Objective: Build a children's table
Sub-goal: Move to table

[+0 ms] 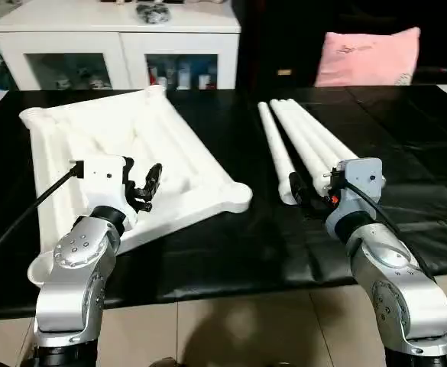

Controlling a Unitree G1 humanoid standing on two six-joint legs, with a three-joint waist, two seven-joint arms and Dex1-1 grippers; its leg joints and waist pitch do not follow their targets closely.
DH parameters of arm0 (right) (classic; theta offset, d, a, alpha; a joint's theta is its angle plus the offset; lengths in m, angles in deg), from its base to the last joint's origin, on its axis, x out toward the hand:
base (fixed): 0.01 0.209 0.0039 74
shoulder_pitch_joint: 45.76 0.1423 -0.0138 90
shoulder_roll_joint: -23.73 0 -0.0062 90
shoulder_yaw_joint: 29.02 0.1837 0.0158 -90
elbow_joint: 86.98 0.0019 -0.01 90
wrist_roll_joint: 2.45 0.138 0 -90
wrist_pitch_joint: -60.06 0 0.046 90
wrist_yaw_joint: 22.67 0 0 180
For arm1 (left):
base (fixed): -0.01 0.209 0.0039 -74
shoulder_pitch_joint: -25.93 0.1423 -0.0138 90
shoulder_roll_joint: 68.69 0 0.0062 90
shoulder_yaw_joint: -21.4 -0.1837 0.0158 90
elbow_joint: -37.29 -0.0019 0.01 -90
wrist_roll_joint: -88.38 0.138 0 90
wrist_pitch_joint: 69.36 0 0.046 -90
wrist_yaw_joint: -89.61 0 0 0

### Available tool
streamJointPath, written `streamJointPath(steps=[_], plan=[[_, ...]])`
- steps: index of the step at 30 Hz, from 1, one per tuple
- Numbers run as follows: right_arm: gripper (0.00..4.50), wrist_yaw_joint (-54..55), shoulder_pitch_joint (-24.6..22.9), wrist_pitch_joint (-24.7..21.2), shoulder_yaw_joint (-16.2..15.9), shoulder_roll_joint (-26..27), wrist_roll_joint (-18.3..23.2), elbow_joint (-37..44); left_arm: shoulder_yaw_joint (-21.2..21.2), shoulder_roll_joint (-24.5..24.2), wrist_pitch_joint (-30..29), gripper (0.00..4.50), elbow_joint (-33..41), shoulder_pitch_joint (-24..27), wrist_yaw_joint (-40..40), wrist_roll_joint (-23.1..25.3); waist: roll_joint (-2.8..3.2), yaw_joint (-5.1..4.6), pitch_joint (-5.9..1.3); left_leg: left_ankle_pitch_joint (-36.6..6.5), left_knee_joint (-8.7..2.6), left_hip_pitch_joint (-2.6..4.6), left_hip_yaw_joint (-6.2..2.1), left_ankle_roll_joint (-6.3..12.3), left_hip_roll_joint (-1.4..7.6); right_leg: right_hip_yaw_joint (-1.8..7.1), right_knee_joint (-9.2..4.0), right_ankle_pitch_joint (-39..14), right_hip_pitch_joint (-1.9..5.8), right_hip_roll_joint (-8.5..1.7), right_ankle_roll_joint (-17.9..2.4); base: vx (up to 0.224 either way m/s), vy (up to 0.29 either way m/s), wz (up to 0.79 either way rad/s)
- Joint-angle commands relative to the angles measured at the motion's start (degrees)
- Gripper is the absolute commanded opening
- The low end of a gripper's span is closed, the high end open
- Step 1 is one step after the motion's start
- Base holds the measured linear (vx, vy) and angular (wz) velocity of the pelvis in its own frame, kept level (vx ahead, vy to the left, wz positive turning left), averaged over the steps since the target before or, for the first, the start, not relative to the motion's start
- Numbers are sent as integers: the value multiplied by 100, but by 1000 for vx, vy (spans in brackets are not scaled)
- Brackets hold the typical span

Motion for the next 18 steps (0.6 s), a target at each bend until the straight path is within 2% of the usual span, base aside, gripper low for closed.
streamJointPath(steps=[1,2,3,4,5,6,7,8,9,10,11,12,13,14,15,16,17,18], plan=[[450,9,14,-74,25,-20,27,64,15,5,24,281,73,33,53,-60,-42,-24,-266,-2629,-580,200,-72,-264,241,32,-537,-3206,58,-122,-26,0,0,0],[450,10,21,-69,45,-14,25,61,11,8,27,281,70,34,67,-65,-48,-34,-255,-2777,-581,236,-73,-263,238,7,-563,-3432,55,-113,18,0,0,0],[450,2,33,-67,64,-16,29,57,12,16,29,281,65,33,82,-71,-54,-54,-241,-3004,-566,306,-69,-238,226,-45,-625,-3809,41,-92,89,0,0,0],[450,-8,44,-64,74,-22,32,51,20,25,28,281,61,32,96,-76,-8,-105,-191,-3444,-572,395,-83,-239,238,-164,-684,-4063,45,-26,95,0,0,0],[450,-19,51,-68,80,-31,37,50,27,32,24,281,64,35,107,-77,-7,-137,-162,-3682,-575,430,-87,-239,241,-254,-736,-4135,61,18,114,0,0,0],[450,-32,61,-74,87,-42,45,49,37,36,16,281,70,37,115,-80,126,-226,-73,-4603,-710,601,-90,-271,331,-636,-790,-3900,101,236,130,0,0,0],[450,-53,78,-77,92,-62,51,44,57,40,1,281,82,40,132,-87,262,-73,-82,-5519,-1308,-17,-22,-342,572,-628,654,-1889,857,223,-143,0,0,0],[450,-77,90,-72,83,-90,44,37,75,37,-9,281,91,44,139,-95,265,110,-51,-5700,-1392,-105,148,-306,596,-656,825,-1285,873,258,-197,0,0,0],[450,-91,97,-68,77,-107,40,33,83,34,-14,281,96,46,147,-102,169,168,-135,-5123,-1185,281,238,24,665,-246,708,-1768,671,87,-175,38,-90,5],[450,-135,111,-45,49,-153,23,23,87,17,-13,281,98,49,151,-100,-360,93,-169,-3272,175,721,253,0,244,51,-637,-5674,130,-343,-35,109,-120,-6],[450,-159,119,-25,33,-183,7,17,85,6,-11,281,99,53,152,-102,-274,199,-108,-988,776,209,-4,454,54,765,-943,-6981,474,-813,-390,109,-120,-6],[450,-162,120,-22,31,-187,5,16,84,5,-10,281,100,53,152,-102,-319,226,-118,-698,877,-177,-161,483,-21,797,-814,-6628,862,-848,-487,144,-41,-10],[450,-177,123,-6,23,-206,-7,13,82,-3,-9,281,102,59,155,-106,-237,372,-122,-767,501,-228,-220,435,108,728,-639,-5121,981,-663,-766,112,2,-6],[450,-178,122,-5,20,-204,-9,15,80,-6,-11,281,104,60,154,-108,-175,376,-215,-720,273,-65,-192,460,140,575,-555,-4267,957,-468,-992,142,0,11],[450,-172,126,-2,26,-191,-5,16,79,-9,-17,281,103,56,152,-112,-33,330,-307,-65,32,-292,-217,1174,116,-104,-567,-2942,1210,-501,-1111,103,33,52],[450,-157,134,-10,30,-178,-7,20,77,-14,-24,281,100,47,146,-117,126,179,-377,119,-211,10,-458,1879,68,-461,-387,-1959,1010,39,-1034,215,47,84],[450,-151,138,-15,32,-172,-8,22,75,-16,-27,281,98,43,143,-119,264,59,-440,381,-281,318,-703,2306,82,-631,-130,-1559,911,270,-972,186,48,67],[450,-129,141,-25,58,-153,-7,27,67,-22,-36,281,96,34,146,-128,469,-296,-562,526,-231,1338,-1239,2869,555,-521,536,-1632,-25,435,-615,221,22,53]])
